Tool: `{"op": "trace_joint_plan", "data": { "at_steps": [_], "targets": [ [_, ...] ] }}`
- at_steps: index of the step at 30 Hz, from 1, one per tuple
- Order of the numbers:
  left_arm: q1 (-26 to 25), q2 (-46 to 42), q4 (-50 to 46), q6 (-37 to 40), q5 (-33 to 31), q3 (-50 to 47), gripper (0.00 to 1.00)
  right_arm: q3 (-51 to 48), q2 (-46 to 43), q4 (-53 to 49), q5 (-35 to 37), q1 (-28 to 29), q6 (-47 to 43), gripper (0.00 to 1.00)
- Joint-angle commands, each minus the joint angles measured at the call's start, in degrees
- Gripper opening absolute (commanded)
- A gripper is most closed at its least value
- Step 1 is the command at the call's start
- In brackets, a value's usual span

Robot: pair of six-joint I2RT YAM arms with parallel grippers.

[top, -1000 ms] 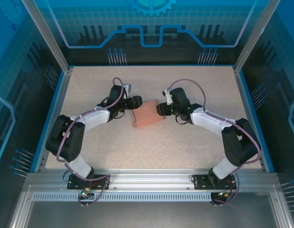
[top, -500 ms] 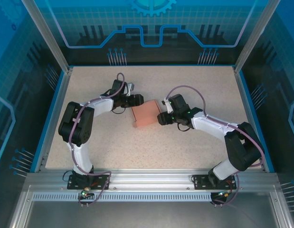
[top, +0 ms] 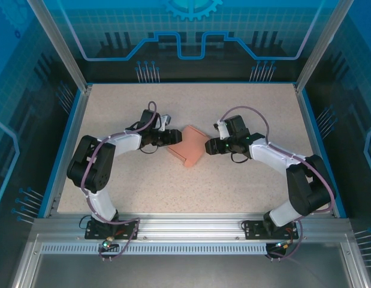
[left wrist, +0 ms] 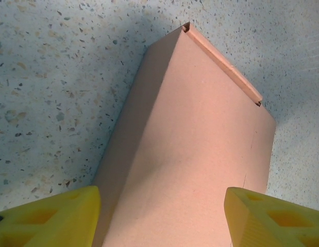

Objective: Fold the paper box

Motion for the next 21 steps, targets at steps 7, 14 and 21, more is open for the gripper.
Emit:
{"op": "trace_joint_plan", "data": {
  "at_steps": [7,14,21],
  "targets": [
    [-0.1,5.4,-1.1,1.7,-0.9,5.8,0.55,-3.7,5.6,11.4,-13.2,-1.7,11.0,0.62],
    [0.0,7.2,-3.4,3.5,-1.6,7.3,0.48,-6.7,9.4,19.8,-15.4,-1.7,16.9,0.60],
    [0.1,7.9,-3.8,3.7,-1.3,6.6,0.41,-7.6,12.3,26.5,-17.3,-1.7,20.6,0.56]
  ]
}}
